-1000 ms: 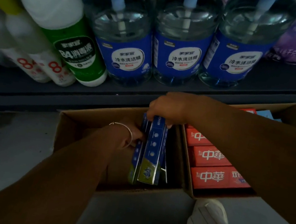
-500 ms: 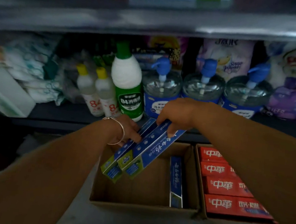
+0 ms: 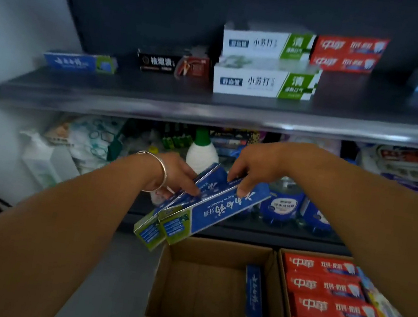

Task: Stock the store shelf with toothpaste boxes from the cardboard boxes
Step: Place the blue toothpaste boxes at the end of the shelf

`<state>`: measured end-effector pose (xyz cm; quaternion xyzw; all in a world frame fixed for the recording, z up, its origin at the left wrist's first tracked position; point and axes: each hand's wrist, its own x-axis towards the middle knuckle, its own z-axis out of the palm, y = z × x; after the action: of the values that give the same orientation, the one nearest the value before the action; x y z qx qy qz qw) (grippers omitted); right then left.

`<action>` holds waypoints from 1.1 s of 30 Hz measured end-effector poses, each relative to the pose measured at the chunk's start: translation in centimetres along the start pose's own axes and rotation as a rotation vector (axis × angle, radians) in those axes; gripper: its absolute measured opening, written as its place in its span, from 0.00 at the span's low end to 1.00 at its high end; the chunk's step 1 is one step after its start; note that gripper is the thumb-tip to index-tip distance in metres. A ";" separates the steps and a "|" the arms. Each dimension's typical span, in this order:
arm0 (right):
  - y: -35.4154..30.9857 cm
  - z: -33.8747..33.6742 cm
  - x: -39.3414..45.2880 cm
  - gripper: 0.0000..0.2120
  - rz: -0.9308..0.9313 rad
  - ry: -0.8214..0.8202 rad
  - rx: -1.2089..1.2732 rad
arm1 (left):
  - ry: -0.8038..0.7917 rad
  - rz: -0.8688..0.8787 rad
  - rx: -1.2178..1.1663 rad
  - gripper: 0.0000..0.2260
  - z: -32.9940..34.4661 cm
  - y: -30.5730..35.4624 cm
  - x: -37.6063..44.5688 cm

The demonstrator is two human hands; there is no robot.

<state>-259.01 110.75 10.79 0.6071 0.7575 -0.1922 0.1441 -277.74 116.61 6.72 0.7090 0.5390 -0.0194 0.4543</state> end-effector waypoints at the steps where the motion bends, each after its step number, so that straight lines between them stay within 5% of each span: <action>1: -0.3 -0.7 -0.5 0.24 0.008 0.014 0.012 | 0.001 0.015 0.005 0.15 -0.7 0.4 -0.6; 19: -3.3 -8.3 -4.6 0.20 0.019 0.201 0.226 | 0.089 0.158 -0.126 0.16 -8.1 4.0 -6.9; 33: -0.1 -10.1 -0.3 0.10 -0.028 0.383 0.578 | 0.182 0.206 -0.096 0.16 -13.0 6.9 -4.3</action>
<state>-258.88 115.20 19.88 0.6372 0.6934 -0.2833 -0.1813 -280.10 121.96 20.88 0.7370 0.5027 0.1176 0.4363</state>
